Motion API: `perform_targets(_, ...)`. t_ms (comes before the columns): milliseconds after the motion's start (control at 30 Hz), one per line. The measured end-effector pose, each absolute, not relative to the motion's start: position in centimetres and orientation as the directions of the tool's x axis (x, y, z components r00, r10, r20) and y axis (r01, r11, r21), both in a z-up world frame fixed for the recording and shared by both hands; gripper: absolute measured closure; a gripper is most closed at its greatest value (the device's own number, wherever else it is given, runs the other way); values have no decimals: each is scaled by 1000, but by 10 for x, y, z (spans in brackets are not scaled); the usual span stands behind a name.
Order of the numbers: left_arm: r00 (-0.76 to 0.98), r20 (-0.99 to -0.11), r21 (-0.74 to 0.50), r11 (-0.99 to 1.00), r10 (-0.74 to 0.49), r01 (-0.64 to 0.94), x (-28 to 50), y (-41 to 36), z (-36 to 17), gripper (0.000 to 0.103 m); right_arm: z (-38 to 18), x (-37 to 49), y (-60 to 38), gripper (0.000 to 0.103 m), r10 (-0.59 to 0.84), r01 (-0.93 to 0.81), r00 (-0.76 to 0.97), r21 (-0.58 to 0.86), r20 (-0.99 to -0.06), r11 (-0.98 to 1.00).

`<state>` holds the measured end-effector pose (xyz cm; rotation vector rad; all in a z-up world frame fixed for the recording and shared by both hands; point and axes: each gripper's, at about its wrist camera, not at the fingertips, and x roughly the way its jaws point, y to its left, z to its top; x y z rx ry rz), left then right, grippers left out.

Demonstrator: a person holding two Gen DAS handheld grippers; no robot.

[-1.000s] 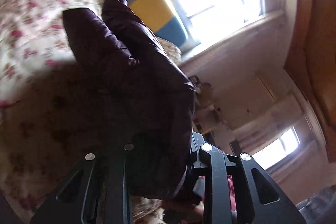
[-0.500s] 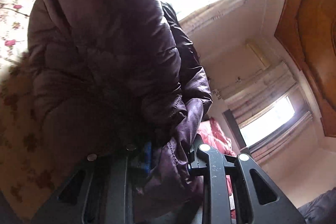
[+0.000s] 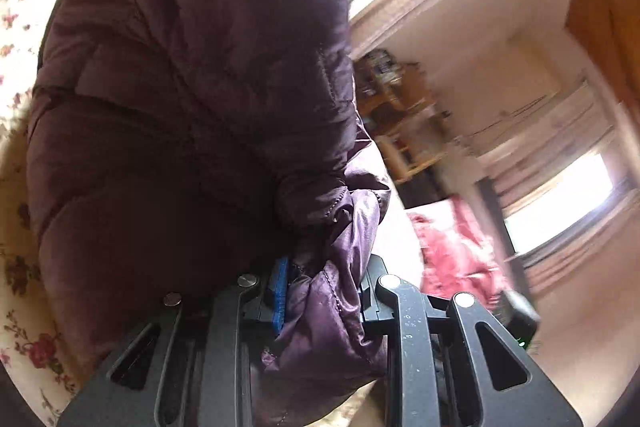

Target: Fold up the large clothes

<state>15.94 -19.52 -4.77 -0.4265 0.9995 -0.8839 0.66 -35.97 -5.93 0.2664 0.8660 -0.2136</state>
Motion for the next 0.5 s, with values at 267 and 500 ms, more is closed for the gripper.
perform_targets(267,287,-696,-486,726,-658,487,143,-263,-59,76,-62,1,-404,68,-168,398,573,93,-802,913)
perform_targets(500,320,-777,-323,779,-543,537,137,-311,-81,76,-81,-3,-426,68,-185,448,525,85,-830,890)
